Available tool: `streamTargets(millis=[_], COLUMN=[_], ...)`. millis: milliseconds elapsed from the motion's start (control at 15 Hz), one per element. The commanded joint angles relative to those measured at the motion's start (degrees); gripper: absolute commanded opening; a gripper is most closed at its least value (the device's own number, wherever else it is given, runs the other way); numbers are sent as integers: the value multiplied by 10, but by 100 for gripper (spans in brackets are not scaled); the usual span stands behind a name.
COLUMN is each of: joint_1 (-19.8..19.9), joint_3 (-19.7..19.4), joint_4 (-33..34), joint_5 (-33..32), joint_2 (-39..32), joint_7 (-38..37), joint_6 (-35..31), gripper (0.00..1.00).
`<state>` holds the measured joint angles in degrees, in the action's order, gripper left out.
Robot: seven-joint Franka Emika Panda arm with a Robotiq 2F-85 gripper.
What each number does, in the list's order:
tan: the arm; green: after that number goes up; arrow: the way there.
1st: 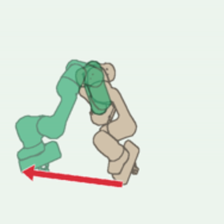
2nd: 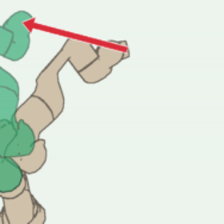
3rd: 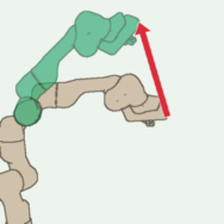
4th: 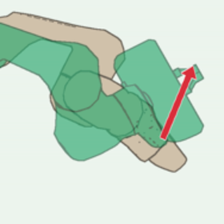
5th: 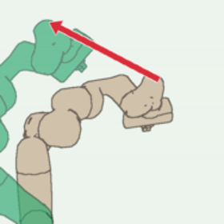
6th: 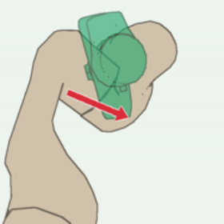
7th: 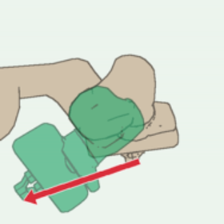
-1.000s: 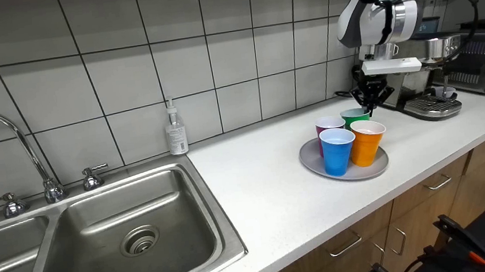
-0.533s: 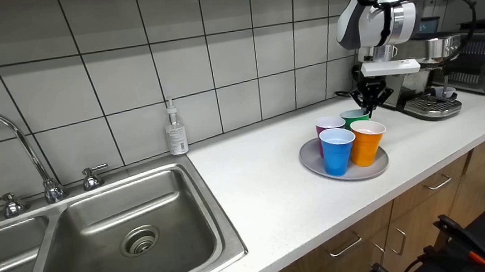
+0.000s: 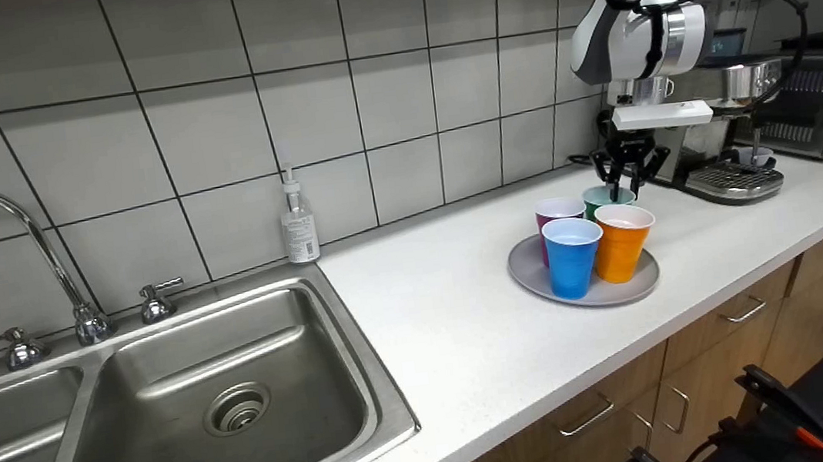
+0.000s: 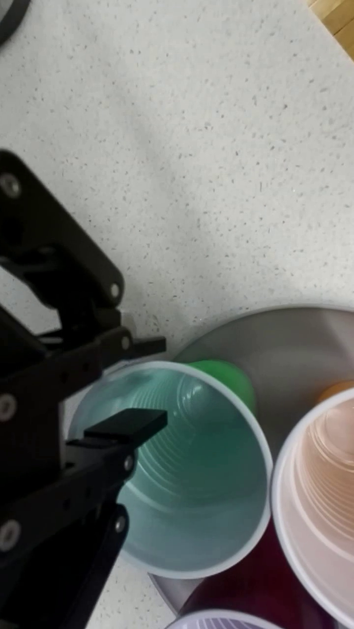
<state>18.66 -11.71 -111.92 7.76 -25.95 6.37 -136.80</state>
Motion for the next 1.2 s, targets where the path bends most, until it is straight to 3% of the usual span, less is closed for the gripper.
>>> streamTargets(millis=[0,200,333,1133], joint_1=[13,14,16,14], joint_3=[10,10,9,1], joint_4=[7,3,-1,-64], joint_5=[13,14,15,4], joint_2=[3,9,14,104], joint_7=[16,17,18,36], joint_6=[5,6,6,-3], gripper=[66,90,100,100])
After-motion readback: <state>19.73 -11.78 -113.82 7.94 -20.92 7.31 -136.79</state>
